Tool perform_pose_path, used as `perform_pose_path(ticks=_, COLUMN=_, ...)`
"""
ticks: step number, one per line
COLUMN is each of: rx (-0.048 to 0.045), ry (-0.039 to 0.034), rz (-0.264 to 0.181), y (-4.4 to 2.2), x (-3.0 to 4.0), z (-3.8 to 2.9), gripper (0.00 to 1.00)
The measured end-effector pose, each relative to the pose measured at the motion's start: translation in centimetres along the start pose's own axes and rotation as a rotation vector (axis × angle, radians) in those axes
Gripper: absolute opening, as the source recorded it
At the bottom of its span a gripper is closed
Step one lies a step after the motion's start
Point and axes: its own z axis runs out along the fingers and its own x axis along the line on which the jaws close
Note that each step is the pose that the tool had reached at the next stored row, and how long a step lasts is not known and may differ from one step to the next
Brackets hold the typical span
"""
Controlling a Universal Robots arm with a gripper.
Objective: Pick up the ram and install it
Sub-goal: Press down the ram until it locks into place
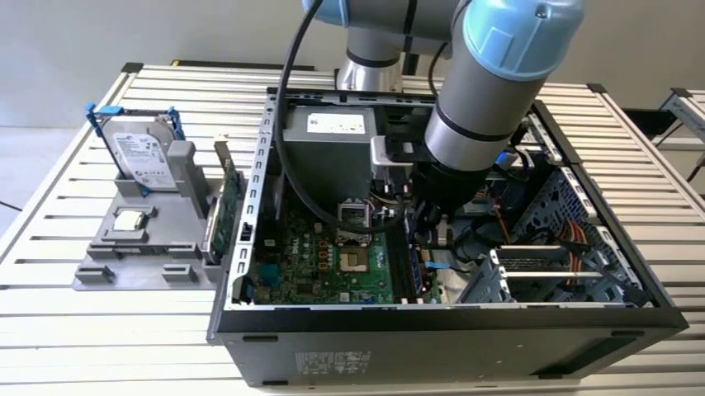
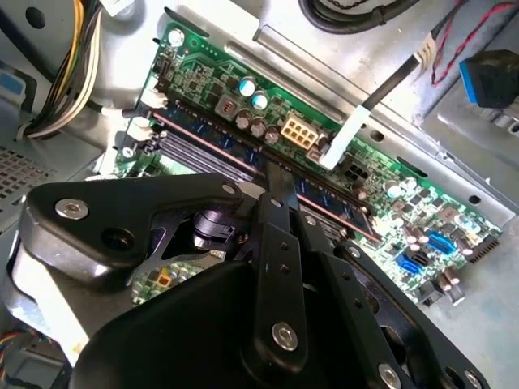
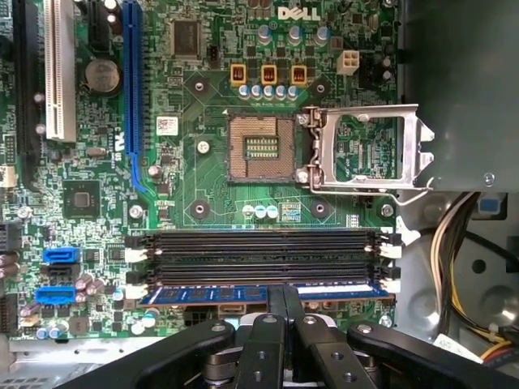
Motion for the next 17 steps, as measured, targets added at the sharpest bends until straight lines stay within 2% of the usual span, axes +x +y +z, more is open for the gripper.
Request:
perform_pose_path(ticks=10, rx=-0.0001, ry=0.0001, rz=0.0, y=-0.04, x=-0.06, z=0.77, gripper=0.0)
perform_pose_path(ticks=13, rx=-0.0003, ry=0.0013, rz=0.0, y=-0.04, x=-0.05, z=1.13, gripper=0.0)
perform_pose_path(ticks=17, rx=-0.0014, ry=0.0061, rz=0.0, y=-0.06, x=-0.11, z=1.24, gripper=0.0)
